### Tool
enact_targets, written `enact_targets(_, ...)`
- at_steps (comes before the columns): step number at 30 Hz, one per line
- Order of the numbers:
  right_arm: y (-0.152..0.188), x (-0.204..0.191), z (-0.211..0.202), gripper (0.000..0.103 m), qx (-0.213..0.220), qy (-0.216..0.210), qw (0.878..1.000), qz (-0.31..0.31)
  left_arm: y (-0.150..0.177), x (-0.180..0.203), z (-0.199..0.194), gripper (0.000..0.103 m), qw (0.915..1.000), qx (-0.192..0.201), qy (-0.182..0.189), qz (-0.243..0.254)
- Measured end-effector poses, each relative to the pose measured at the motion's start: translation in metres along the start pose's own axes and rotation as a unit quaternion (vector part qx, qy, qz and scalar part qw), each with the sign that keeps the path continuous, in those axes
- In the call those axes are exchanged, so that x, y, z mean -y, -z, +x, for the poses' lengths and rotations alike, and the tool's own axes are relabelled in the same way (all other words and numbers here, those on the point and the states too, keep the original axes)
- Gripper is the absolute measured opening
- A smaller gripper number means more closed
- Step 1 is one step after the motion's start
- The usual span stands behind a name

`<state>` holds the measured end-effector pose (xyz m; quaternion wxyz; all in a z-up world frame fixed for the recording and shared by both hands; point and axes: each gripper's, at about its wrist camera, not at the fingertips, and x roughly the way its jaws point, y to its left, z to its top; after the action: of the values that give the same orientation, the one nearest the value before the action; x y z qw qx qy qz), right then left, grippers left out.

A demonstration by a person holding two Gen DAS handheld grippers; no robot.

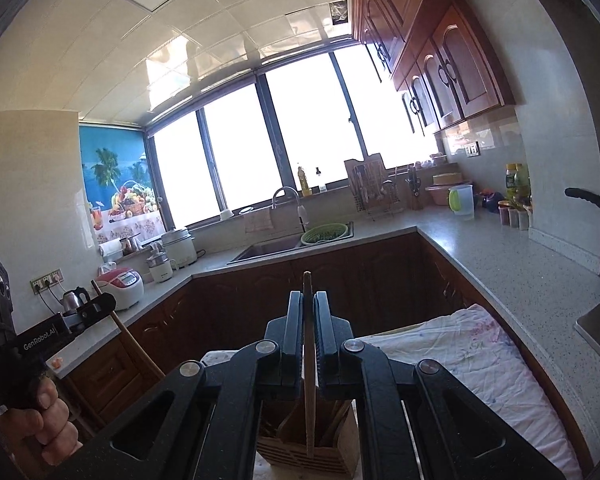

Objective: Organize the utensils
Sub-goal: 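Lower the chopsticks into the holder and open both tools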

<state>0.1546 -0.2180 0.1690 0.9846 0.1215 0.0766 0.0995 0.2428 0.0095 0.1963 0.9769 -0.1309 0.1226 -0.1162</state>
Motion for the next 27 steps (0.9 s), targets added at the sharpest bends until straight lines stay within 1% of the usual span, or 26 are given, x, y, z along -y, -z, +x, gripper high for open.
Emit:
enact_targets(5, 0.004, 0.008, 0.016, 0.005, 0.002, 0.011, 1.000, 0.006, 0.014, -0.007, 0.021, 0.005, 0.9999, -0.004, -0.011, -0.011)
enact_targets(8, 0.009, 0.013, 0.025, 0.005, -0.001, 0.015, 1.000, 0.013, 0.026, -0.007, 0.030, 0.005, 0.9998, -0.002, -0.017, -0.003)
enact_targets(14, 0.025, 0.021, 0.034, 0.005, -0.008, 0.021, 0.999, 0.025, 0.049, -0.010, 0.044, 0.005, 0.9995, -0.025, -0.016, -0.005)
enact_targets(20, 0.043, 0.024, 0.042, 0.005, -0.030, 0.021, 0.999, 0.029, 0.071, -0.009, 0.045, 0.005, 0.9985, -0.052, -0.015, -0.005)
enact_targets(27, 0.064, 0.029, 0.056, 0.005, -0.066, 0.024, 0.997, 0.037, 0.089, -0.014, 0.050, 0.005, 0.9964, -0.082, -0.017, -0.017)
